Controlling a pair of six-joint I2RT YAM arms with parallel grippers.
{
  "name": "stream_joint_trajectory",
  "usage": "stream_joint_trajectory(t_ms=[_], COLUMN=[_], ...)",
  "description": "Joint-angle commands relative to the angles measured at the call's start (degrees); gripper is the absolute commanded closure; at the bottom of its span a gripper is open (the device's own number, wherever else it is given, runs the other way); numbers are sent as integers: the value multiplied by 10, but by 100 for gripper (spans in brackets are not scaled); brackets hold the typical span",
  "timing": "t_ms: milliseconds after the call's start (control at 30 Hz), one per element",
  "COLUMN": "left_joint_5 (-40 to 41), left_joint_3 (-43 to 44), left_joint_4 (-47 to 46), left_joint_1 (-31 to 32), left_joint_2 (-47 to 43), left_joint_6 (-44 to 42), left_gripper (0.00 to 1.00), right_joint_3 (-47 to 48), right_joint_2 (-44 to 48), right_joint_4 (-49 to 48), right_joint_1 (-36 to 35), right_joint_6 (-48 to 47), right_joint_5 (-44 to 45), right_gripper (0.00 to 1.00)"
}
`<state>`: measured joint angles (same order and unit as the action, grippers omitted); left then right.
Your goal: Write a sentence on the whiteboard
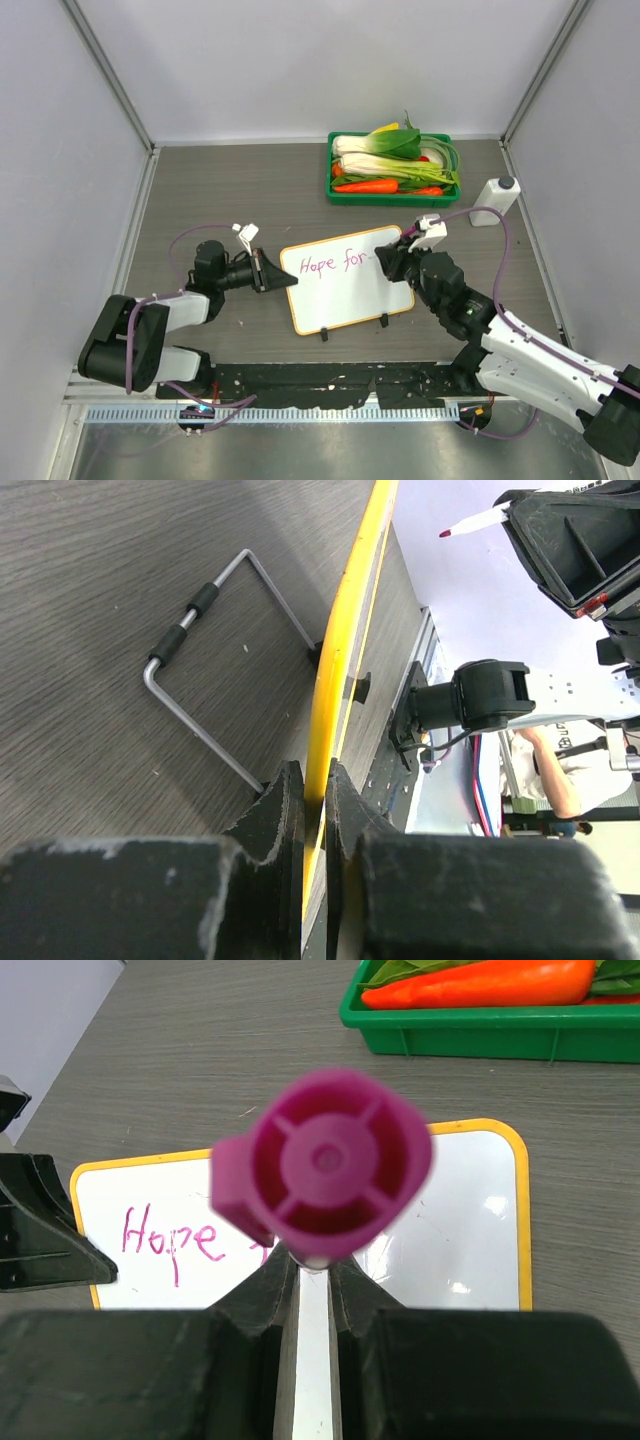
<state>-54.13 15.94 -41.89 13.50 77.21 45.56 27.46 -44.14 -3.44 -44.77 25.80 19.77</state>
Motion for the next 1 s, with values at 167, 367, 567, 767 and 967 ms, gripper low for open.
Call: stream_joint_trajectory(t_ms=[167,367,567,767,967], left_joint_5=[77,75,75,72,72], left_joint_3=[14,14,13,11,12], left_joint_4=[73,79,77,76,71], left_joint_1=[-2,-2,-2,-1,-2], left_joint_2=[-15,-20,-19,-21,-14], left_joint_6=[-50,-51,-52,-50,-48], left_gripper=[100,100,100,100,100], right_joint_3=[-7,3,17,21,16], right_joint_2=[34,5,-42,-40,-34], right_joint_4=[-19,-41,-86,-103,-105], right_joint_1=[2,3,27,63,68], right_joint_6=[-30,-51,-44,-41,-45], right_joint_5=[34,48,-19,-93,-128], right_gripper=[98,99,99,99,98])
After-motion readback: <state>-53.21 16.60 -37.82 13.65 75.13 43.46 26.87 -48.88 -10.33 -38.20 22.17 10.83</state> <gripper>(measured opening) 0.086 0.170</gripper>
